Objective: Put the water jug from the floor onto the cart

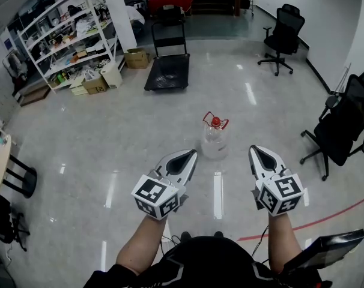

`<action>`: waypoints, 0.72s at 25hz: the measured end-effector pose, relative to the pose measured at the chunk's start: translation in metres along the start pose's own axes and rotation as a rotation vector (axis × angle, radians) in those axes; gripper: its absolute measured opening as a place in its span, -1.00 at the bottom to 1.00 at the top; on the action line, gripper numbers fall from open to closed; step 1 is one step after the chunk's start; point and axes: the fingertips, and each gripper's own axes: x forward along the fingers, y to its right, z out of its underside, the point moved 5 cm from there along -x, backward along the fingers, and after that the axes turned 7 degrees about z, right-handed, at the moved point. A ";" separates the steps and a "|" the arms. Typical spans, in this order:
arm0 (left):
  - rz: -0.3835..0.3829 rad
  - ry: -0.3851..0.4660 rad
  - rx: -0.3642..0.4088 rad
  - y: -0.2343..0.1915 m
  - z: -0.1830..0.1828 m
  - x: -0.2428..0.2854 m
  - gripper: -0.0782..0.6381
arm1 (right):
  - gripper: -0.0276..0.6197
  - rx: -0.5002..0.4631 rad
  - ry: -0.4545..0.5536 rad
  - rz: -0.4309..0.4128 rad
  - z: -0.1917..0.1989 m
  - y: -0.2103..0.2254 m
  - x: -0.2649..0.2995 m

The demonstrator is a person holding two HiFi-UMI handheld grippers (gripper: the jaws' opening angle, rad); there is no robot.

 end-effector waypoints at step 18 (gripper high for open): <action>0.000 -0.024 -0.045 -0.087 0.027 0.070 -0.78 | -0.90 0.015 -0.054 -0.018 0.018 0.041 0.114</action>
